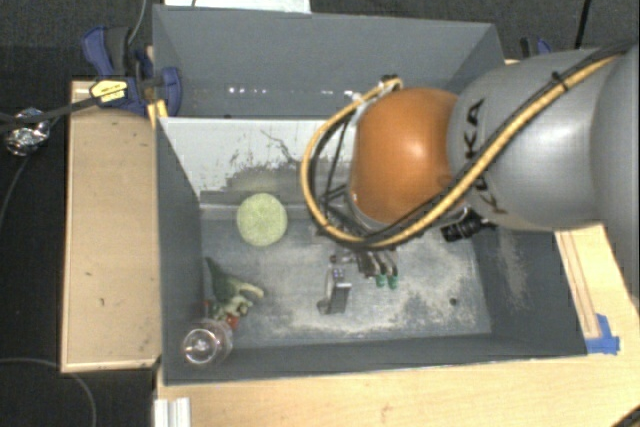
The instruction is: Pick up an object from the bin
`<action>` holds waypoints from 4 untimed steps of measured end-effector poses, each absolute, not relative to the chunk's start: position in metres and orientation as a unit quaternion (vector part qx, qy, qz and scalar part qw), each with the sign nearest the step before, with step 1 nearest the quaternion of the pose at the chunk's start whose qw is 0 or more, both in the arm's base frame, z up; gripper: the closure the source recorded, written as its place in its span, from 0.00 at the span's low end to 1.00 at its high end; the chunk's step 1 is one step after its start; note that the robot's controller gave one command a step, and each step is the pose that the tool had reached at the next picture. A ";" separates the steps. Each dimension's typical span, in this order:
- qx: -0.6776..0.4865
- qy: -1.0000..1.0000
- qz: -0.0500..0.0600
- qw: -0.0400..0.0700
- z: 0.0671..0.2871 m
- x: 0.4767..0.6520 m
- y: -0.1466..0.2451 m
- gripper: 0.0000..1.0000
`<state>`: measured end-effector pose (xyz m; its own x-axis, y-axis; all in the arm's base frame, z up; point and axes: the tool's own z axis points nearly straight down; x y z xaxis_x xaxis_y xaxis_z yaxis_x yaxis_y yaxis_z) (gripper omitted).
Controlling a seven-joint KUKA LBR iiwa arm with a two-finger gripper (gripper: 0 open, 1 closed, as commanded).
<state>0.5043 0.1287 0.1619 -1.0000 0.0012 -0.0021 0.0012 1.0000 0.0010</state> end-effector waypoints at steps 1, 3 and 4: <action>-0.022 1.000 0.002 0.004 0.102 0.570 0.183 0.00; -0.054 0.999 0.003 0.008 0.117 0.594 0.177 0.00; -0.204 0.979 0.001 0.002 0.083 0.593 0.184 0.00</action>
Offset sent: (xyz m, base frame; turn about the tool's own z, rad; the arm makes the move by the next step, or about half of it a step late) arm 0.0792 0.0342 -0.0344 -0.2460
